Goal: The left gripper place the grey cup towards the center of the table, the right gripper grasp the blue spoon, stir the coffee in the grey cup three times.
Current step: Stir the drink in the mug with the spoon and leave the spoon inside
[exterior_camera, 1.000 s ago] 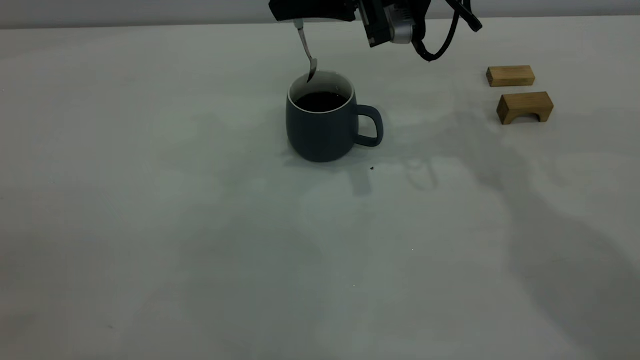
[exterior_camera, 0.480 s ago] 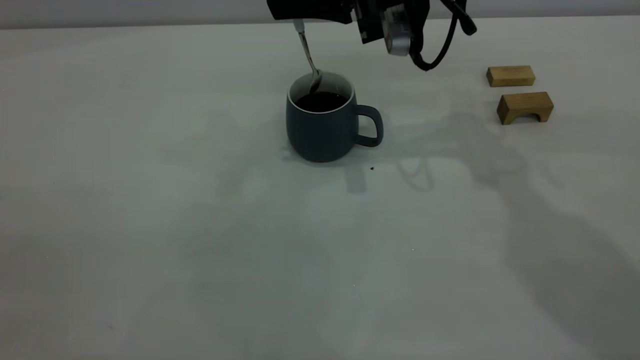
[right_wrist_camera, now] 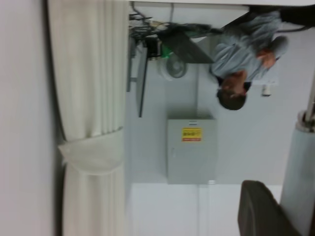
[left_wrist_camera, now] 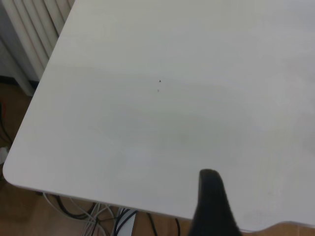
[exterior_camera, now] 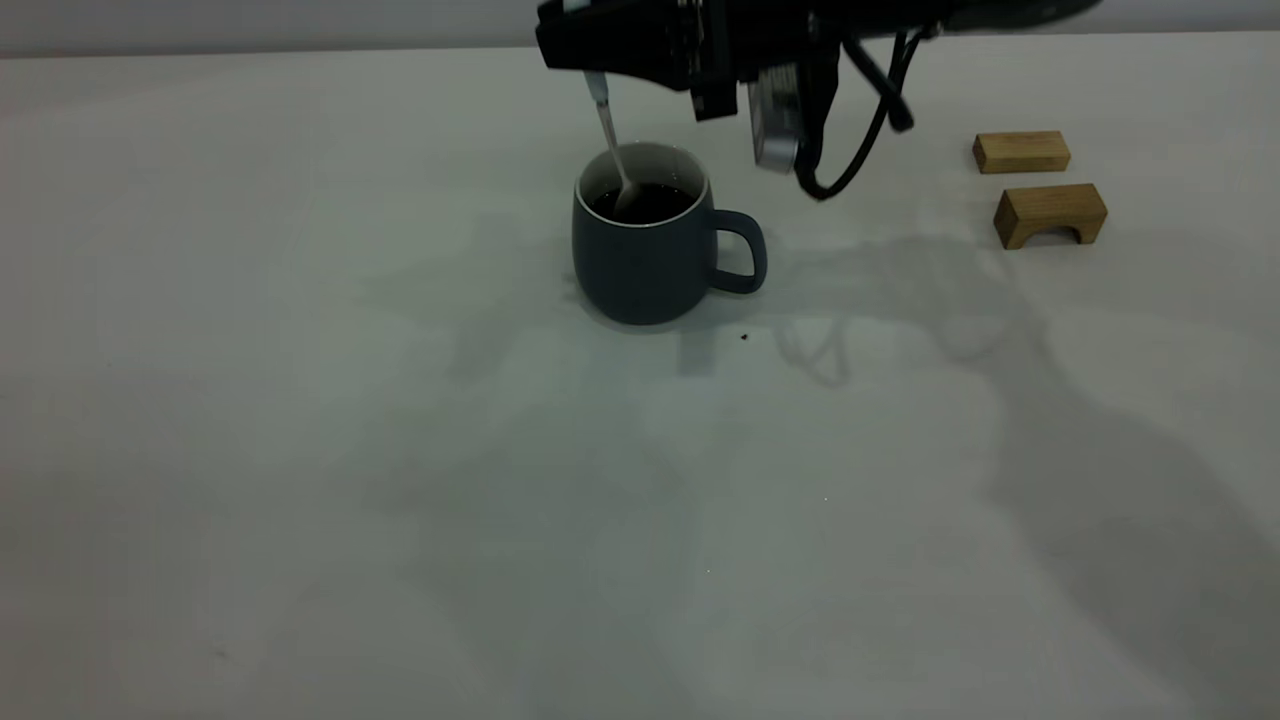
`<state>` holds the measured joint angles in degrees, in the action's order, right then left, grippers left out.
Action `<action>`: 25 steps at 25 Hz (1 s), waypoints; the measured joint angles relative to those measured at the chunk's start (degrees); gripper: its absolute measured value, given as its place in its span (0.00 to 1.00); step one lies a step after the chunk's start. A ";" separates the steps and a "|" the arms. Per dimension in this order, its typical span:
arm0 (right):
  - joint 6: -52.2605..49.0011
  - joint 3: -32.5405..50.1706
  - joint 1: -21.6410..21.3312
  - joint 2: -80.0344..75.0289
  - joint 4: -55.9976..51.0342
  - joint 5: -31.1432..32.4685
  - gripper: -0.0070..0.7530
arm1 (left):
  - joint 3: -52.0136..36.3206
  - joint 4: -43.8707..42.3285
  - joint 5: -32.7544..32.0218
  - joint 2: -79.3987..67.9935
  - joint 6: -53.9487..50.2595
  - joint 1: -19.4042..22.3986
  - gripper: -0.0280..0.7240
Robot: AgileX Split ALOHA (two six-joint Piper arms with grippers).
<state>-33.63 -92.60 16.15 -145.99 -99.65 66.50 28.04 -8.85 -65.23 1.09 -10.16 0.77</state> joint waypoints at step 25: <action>1.79 0.00 -3.92 -3.46 -1.03 -2.03 0.17 | 0.00 0.00 0.00 0.00 0.00 0.00 0.81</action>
<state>-31.84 -92.60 12.23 -149.45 -100.68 64.47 28.04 -8.85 -65.23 1.09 -10.16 0.77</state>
